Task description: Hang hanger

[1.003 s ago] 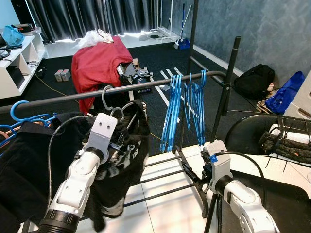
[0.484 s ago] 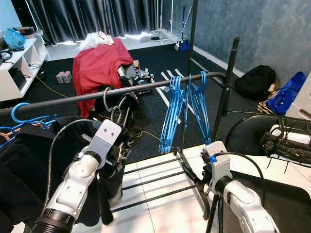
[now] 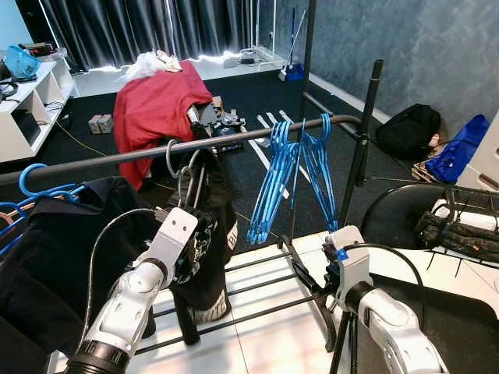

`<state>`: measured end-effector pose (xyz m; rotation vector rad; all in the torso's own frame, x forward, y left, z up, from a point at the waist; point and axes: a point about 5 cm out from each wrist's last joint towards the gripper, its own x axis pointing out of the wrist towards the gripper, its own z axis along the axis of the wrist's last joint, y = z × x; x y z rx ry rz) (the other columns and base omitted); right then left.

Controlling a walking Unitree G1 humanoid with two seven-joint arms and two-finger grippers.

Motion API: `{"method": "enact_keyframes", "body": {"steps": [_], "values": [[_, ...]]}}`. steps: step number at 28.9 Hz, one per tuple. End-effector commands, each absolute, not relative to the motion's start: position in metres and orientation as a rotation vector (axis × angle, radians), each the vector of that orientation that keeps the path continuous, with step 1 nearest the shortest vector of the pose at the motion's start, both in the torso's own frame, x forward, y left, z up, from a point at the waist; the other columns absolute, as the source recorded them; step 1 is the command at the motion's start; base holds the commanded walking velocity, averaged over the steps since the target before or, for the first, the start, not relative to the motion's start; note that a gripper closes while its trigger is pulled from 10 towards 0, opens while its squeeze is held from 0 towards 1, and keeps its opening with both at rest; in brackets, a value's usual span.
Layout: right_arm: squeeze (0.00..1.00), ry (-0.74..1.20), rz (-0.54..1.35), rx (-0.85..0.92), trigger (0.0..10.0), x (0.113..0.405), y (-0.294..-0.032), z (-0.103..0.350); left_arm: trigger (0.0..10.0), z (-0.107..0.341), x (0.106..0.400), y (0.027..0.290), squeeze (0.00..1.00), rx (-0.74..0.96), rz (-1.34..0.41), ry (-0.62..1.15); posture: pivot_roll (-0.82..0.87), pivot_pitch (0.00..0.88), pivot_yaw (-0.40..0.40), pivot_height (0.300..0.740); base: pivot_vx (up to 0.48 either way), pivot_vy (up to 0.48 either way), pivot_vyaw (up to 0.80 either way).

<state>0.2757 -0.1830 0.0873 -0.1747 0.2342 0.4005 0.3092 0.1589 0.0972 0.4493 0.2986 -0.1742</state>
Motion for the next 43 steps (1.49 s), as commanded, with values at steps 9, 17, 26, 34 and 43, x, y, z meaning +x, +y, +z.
{"method": "enact_keyframes", "body": {"steps": [9, 17, 26, 34, 43], "values": [[0.00, 0.235, 0.409, -0.176, 10.0, 0.276, -0.179, 0.086, 10.0, 0.097, 0.312, 0.160, 0.00, 0.422, -0.128, 0.322, -0.13, 0.000, 0.049, 0.740, 0.000, 0.000, 0.00], [0.00, 0.233, 0.405, -0.178, 10.0, 0.276, -0.179, 0.086, 0.0, 0.084, 0.304, 0.149, 0.00, 0.375, -0.251, 0.396, -0.13, 0.000, 0.052, 0.740, 0.000, 0.000, 0.00], [0.00, 0.231, 0.399, -0.174, 10.0, 0.276, -0.179, 0.086, 0.0, 0.078, 0.303, 0.154, 0.00, 0.400, -0.240, 0.441, -0.14, 0.000, 0.055, 0.740, 0.000, 0.000, 0.00], [0.00, 0.233, 0.403, -0.166, 10.0, 0.276, -0.178, 0.085, 0.0, 0.124, 0.298, 0.197, 0.00, 0.125, -0.068, 0.221, -0.13, 0.000, 0.061, 0.740, 0.000, 0.000, 0.00], [0.00, 0.238, 0.412, -0.161, 10.0, 0.275, -0.178, 0.084, 0.0, 0.109, 0.263, 0.214, 0.00, 0.005, 0.002, 0.213, -0.11, 0.000, 0.061, 0.740, 0.000, 0.000, 0.00]]}}
